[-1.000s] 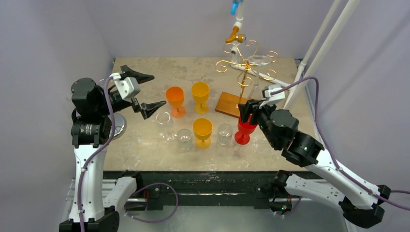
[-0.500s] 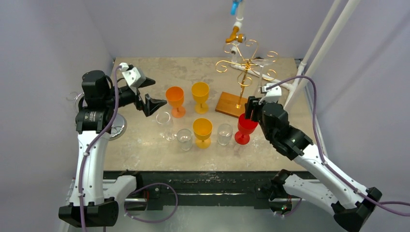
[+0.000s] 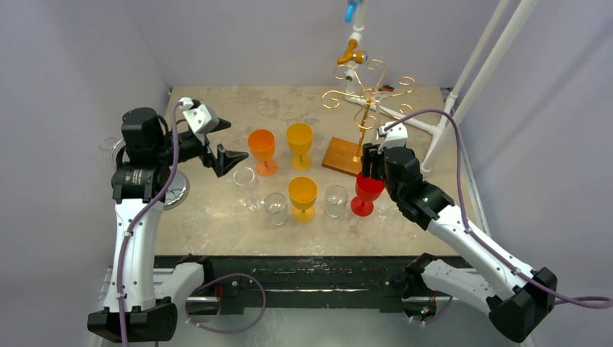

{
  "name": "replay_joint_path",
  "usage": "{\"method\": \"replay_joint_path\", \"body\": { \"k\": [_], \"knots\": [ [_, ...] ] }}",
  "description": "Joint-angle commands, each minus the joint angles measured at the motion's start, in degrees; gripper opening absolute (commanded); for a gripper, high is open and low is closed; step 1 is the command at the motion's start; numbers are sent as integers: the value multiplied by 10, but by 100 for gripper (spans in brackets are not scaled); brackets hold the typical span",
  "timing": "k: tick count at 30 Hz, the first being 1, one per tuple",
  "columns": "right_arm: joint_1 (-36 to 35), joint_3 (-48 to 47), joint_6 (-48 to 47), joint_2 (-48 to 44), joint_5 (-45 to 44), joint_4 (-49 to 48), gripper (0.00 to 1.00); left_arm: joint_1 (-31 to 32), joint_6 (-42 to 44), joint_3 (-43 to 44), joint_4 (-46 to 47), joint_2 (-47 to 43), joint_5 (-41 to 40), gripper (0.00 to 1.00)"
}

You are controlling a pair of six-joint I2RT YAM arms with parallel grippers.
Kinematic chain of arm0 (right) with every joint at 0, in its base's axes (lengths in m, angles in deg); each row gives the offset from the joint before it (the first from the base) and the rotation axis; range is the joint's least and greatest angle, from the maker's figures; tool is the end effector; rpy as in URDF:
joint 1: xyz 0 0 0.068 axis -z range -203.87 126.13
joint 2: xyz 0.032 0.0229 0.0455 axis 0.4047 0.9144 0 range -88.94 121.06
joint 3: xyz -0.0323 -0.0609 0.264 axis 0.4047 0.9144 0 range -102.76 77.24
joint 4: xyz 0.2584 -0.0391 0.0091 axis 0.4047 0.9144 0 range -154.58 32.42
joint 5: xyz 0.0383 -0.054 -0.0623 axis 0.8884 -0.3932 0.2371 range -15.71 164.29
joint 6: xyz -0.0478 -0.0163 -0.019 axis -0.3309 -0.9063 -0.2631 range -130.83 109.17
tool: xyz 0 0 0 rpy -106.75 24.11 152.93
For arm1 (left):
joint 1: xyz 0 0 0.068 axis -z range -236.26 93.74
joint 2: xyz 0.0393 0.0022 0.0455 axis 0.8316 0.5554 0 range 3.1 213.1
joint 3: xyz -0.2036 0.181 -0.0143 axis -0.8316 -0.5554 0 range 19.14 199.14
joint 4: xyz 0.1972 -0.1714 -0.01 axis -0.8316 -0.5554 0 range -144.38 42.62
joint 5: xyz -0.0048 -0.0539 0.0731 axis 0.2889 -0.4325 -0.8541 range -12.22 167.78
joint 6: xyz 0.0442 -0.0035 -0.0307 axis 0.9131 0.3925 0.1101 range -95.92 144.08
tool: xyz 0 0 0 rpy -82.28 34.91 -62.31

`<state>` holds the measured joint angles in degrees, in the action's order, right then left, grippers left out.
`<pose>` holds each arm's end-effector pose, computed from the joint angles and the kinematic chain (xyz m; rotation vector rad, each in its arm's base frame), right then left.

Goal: Place the wine glass upside down on the wine glass rack
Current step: Turn the wine glass upside down at the wine rack.

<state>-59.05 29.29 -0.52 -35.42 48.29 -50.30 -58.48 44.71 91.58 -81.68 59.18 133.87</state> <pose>0.1825 0.1097 0.3257 -0.1060 1.8795 0.1087 0.1812 -0.0225 0.4302 0.9035 1.5409 -0.6298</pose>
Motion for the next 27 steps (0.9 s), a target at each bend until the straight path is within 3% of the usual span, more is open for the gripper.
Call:
{"method": "replay_joint_path", "body": {
  "k": [1,27],
  "knots": [
    [4,-2,-33,16,19,-57,0,-2,22,26,-22,-2,-7,100],
    [5,18,-98,19,100,-94,0,-2,28,20,-13,-17,-19,100]
  ]
}}
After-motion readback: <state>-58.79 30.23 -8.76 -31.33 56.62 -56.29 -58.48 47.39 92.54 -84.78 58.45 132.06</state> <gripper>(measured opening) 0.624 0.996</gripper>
